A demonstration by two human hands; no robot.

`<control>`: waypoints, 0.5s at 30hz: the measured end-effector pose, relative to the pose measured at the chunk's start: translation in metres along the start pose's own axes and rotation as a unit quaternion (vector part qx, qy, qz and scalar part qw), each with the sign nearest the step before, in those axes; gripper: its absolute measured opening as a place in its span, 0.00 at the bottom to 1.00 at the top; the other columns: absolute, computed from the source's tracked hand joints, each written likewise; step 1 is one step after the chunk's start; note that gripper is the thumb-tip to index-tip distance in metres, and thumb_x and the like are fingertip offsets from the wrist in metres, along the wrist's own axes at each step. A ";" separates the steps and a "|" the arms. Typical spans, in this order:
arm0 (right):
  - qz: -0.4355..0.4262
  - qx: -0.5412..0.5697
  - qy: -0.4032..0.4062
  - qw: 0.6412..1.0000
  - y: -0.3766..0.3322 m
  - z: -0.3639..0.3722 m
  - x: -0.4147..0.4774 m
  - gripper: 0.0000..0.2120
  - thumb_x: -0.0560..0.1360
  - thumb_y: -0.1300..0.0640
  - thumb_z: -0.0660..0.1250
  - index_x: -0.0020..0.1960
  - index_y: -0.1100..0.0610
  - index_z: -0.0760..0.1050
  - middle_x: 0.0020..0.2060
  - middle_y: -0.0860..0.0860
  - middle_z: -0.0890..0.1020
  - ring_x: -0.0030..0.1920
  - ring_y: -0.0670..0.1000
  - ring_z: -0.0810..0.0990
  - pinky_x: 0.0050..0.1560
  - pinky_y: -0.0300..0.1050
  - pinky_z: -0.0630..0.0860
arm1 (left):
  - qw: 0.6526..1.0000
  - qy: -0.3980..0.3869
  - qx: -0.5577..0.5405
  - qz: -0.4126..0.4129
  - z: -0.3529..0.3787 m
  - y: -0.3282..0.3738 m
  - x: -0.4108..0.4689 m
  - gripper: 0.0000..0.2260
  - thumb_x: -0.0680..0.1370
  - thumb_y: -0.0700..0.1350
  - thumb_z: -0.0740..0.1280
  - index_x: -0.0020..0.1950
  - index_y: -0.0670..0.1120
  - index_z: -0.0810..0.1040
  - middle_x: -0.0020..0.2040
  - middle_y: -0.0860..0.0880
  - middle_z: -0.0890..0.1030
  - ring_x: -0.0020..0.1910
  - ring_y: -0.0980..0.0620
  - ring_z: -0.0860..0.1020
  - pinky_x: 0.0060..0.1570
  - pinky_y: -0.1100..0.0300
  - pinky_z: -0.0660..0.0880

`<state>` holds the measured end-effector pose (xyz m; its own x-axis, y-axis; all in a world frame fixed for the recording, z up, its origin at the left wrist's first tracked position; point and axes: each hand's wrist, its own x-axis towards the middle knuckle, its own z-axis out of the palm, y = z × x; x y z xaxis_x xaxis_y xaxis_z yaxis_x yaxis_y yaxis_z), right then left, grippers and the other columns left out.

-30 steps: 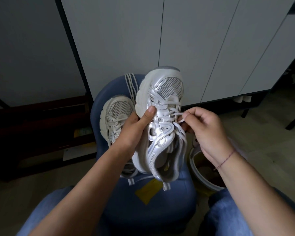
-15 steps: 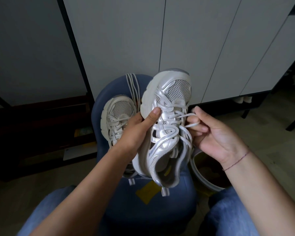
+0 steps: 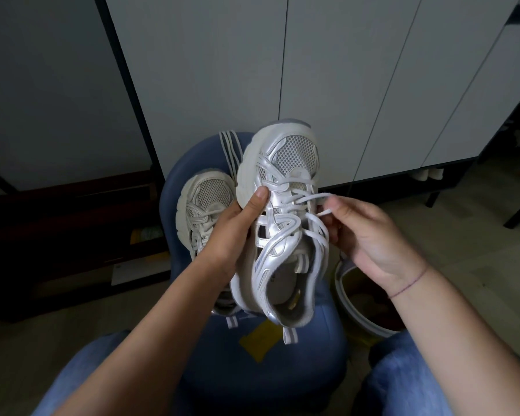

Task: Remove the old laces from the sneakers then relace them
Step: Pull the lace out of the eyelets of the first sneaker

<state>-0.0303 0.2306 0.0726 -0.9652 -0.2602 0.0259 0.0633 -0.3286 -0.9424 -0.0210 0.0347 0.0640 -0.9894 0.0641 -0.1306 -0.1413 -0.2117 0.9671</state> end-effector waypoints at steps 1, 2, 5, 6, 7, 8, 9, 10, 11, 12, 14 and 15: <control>0.035 0.080 -0.038 0.995 -0.005 -0.003 0.000 0.13 0.63 0.48 0.75 0.37 0.56 0.79 0.30 0.49 0.75 0.29 0.44 0.72 0.31 0.33 0.71 | 1.000 0.000 -0.003 0.000 0.000 0.000 0.000 0.25 0.73 0.59 0.65 0.63 0.44 0.79 0.53 0.45 0.85 0.53 0.47 0.84 0.57 0.52 0.77; 0.074 0.168 -0.087 0.979 -0.008 -0.006 0.000 0.10 0.65 0.50 0.75 0.37 0.56 0.78 0.30 0.48 0.74 0.28 0.44 0.71 0.30 0.33 0.70 | 1.000 0.000 -0.006 0.000 0.001 0.001 0.000 0.25 0.74 0.59 0.65 0.63 0.44 0.79 0.53 0.45 0.85 0.53 0.47 0.84 0.56 0.53 0.78; 0.144 0.357 -0.188 0.904 -0.010 -0.011 0.002 0.08 0.75 0.55 0.68 0.41 0.59 0.76 0.32 0.50 0.75 0.29 0.45 0.73 0.32 0.35 0.70 | 1.000 0.000 -0.001 0.004 0.002 0.000 0.000 0.25 0.75 0.58 0.65 0.65 0.44 0.78 0.53 0.46 0.85 0.53 0.48 0.84 0.55 0.54 0.78; 0.134 0.348 -0.172 0.912 -0.008 -0.011 0.003 0.08 0.74 0.54 0.71 0.40 0.58 0.76 0.31 0.50 0.74 0.29 0.45 0.73 0.31 0.34 0.70 | 1.000 -0.001 0.003 0.004 0.002 -0.001 0.000 0.25 0.75 0.58 0.66 0.66 0.44 0.77 0.54 0.46 0.85 0.53 0.48 0.84 0.56 0.54 0.79; 0.115 0.314 -0.143 0.931 -0.007 -0.010 0.003 0.11 0.69 0.52 0.75 0.39 0.57 0.76 0.31 0.49 0.74 0.28 0.44 0.73 0.30 0.34 0.70 | 1.000 0.000 0.005 0.003 0.003 -0.002 0.000 0.25 0.75 0.57 0.66 0.67 0.44 0.76 0.54 0.46 0.85 0.53 0.48 0.84 0.56 0.54 0.79; 0.090 0.254 -0.109 0.957 -0.006 -0.009 0.003 0.15 0.63 0.49 0.79 0.39 0.56 0.77 0.30 0.49 0.73 0.29 0.44 0.72 0.30 0.33 0.71 | 1.000 0.002 0.002 0.001 0.003 -0.003 0.000 0.25 0.76 0.57 0.66 0.67 0.44 0.76 0.55 0.46 0.85 0.53 0.48 0.84 0.56 0.54 0.79; 0.060 0.175 -0.086 0.979 -0.005 -0.006 0.002 0.19 0.59 0.46 0.81 0.40 0.55 0.78 0.31 0.48 0.74 0.30 0.44 0.72 0.32 0.33 0.71 | 1.000 0.005 -0.002 -0.001 0.002 -0.003 0.000 0.24 0.76 0.56 0.66 0.68 0.44 0.76 0.55 0.46 0.85 0.54 0.48 0.84 0.56 0.54 0.79; 0.026 0.098 -0.069 0.993 -0.002 -0.003 0.001 0.21 0.57 0.43 0.81 0.41 0.55 0.80 0.33 0.49 0.76 0.32 0.44 0.74 0.35 0.34 0.73 | 1.000 0.007 -0.006 -0.003 0.001 -0.003 0.000 0.24 0.76 0.56 0.66 0.68 0.44 0.75 0.55 0.46 0.85 0.54 0.48 0.84 0.55 0.54 0.79; -0.007 0.031 -0.052 0.998 0.001 -0.002 0.001 0.23 0.55 0.42 0.81 0.43 0.54 0.81 0.35 0.49 0.79 0.36 0.45 0.77 0.38 0.35 0.75 | 1.000 0.008 -0.008 -0.004 0.001 -0.003 0.001 0.24 0.76 0.56 0.66 0.68 0.44 0.76 0.55 0.46 0.85 0.53 0.48 0.84 0.54 0.54 0.79; -0.038 -0.025 -0.032 0.998 0.004 -0.002 0.001 0.24 0.54 0.42 0.81 0.43 0.54 0.83 0.38 0.50 0.82 0.40 0.46 0.80 0.43 0.36 0.77 | 1.000 0.008 -0.010 -0.004 0.000 -0.003 0.000 0.24 0.76 0.56 0.66 0.67 0.44 0.76 0.55 0.46 0.85 0.53 0.47 0.84 0.54 0.55 0.79; -0.087 -0.112 0.013 0.990 0.008 -0.001 0.001 0.21 0.56 0.41 0.80 0.43 0.51 0.84 0.43 0.51 0.85 0.47 0.48 0.82 0.51 0.41 0.78 | 1.000 0.006 -0.010 -0.002 0.000 -0.002 0.000 0.25 0.75 0.57 0.65 0.67 0.43 0.76 0.55 0.46 0.85 0.54 0.47 0.84 0.55 0.53 0.78; -0.106 -0.147 0.031 0.983 0.008 0.000 0.001 0.17 0.59 0.42 0.79 0.43 0.50 0.84 0.44 0.51 0.85 0.48 0.50 0.83 0.54 0.45 0.78 | 1.000 0.005 -0.008 -0.001 0.001 -0.002 0.000 0.25 0.75 0.57 0.65 0.67 0.44 0.77 0.55 0.46 0.85 0.54 0.47 0.84 0.56 0.53 0.78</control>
<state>-0.0308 0.2280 0.0648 -0.9629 -0.1551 0.2210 -0.2088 -0.0914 -0.9737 -0.0210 0.0359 0.0617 -0.9895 0.0536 -0.1341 -0.1429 -0.2278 0.9632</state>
